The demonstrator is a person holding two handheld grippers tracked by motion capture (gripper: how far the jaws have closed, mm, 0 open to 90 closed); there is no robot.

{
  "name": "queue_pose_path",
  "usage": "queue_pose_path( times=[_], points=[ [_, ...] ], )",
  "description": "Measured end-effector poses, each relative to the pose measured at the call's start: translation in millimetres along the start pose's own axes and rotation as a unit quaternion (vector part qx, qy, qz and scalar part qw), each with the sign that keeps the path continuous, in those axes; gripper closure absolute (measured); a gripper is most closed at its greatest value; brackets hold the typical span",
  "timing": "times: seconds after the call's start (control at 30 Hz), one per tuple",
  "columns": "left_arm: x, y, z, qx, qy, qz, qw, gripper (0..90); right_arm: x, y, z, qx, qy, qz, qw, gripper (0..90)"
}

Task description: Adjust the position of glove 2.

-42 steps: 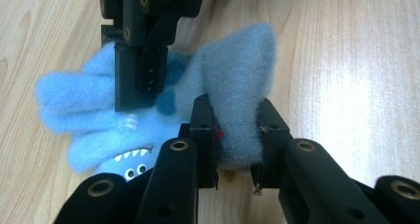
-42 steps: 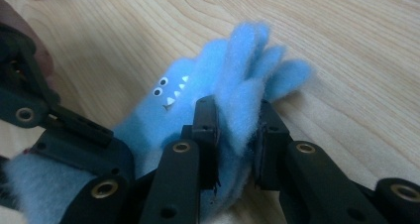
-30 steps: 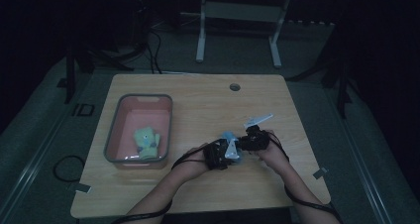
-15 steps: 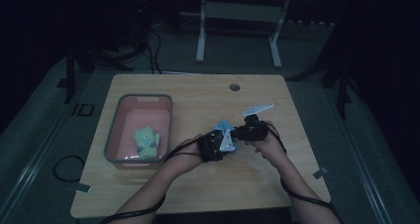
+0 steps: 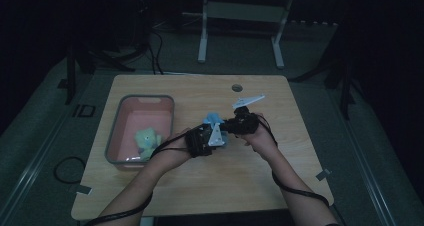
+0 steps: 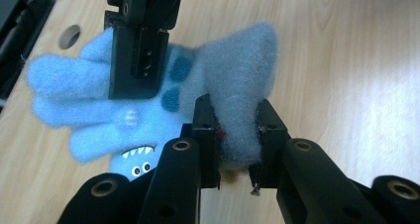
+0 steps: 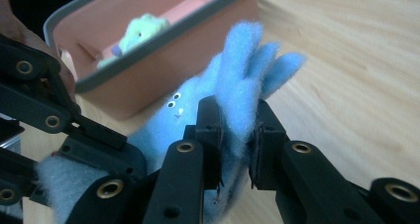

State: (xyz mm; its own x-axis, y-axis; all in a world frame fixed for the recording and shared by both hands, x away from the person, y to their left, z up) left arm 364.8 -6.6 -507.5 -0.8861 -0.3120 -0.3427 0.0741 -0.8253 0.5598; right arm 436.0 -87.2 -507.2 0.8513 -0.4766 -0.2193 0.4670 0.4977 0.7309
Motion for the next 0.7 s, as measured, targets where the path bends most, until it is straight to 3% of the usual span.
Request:
queue_pose_path(
  times=[0.27, 0.7],
  points=[
    [-13.1, -18.9, 23.2, -0.012, 0.019, 0.013, 0.9997, 77.4, -17.1, 27.2, -16.5, 0.004, 0.013, 0.017, 0.9998, 78.2],
    [-21.3, -54.6, 44.6, -0.035, 0.021, 0.039, 0.9984, 77.4, -43.1, 53.3, -51.3, -0.013, 0.04, 0.034, 0.9985, 78.2]
  ],
)
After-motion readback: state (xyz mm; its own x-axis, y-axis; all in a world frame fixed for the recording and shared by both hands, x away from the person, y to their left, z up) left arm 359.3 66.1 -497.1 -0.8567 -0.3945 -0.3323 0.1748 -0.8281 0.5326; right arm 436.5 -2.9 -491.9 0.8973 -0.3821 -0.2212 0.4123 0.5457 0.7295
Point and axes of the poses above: each handheld gripper's, and its own axes: z roughly backward along the jaws, y roughly out of its top, x roughly to its right, the point moved 8 cm from there along -z, roughly forward along the jaws, and after that the axes turned 2 degrees about -x, right-handed, at the moved point
